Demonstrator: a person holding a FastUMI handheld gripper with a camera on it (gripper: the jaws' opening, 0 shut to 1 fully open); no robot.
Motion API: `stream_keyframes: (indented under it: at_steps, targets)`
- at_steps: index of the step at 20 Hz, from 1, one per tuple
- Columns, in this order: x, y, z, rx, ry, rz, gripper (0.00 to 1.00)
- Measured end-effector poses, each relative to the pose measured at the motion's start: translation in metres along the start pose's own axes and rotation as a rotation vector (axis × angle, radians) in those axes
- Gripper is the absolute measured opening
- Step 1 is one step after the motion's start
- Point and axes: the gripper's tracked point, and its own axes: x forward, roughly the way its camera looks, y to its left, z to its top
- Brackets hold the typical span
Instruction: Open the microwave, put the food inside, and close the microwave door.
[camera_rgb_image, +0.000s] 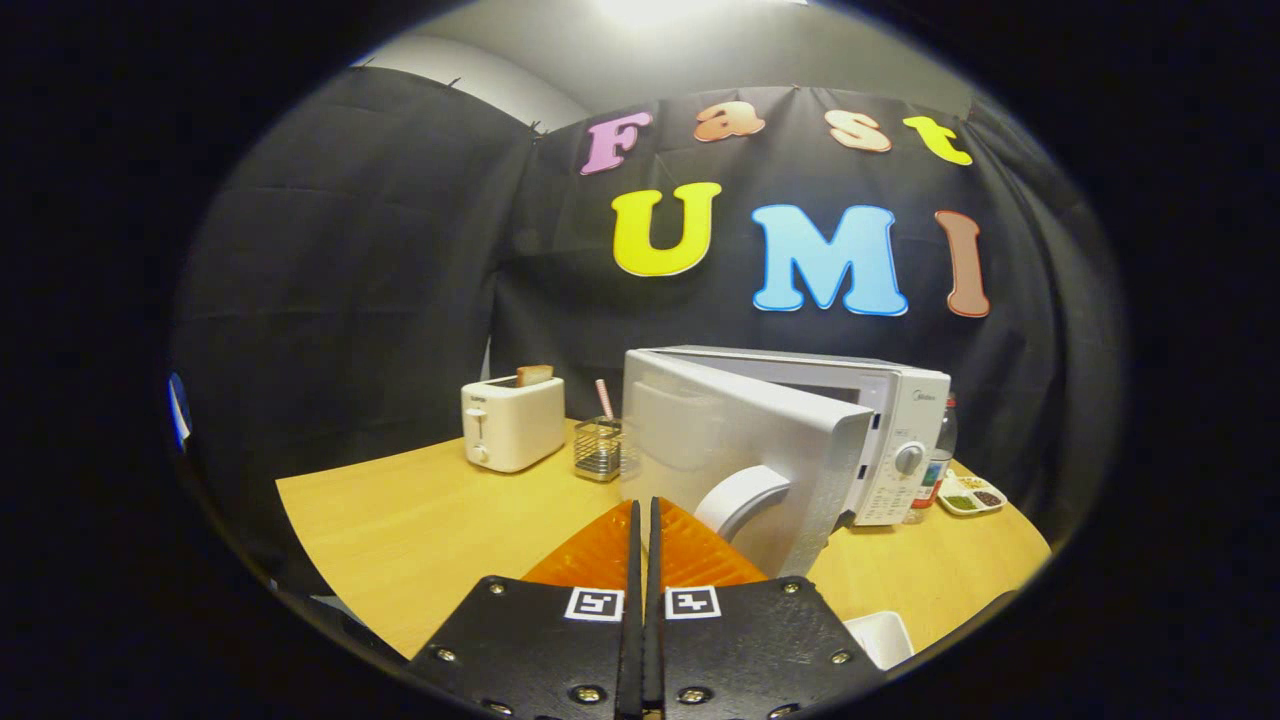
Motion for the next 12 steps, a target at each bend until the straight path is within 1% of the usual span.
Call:
stream_keyframes:
  at_steps: [3, 7, 12]
  targets:
    - [0.016, -0.042, 0.004, 0.02, 0.001, -0.071, 0.01]
    - [0.038, -0.093, 0.01, 0.016, 0.006, -0.162, 0.01]
    - [0.077, -0.143, 0.014, 0.006, 0.027, -0.244, 0.01]
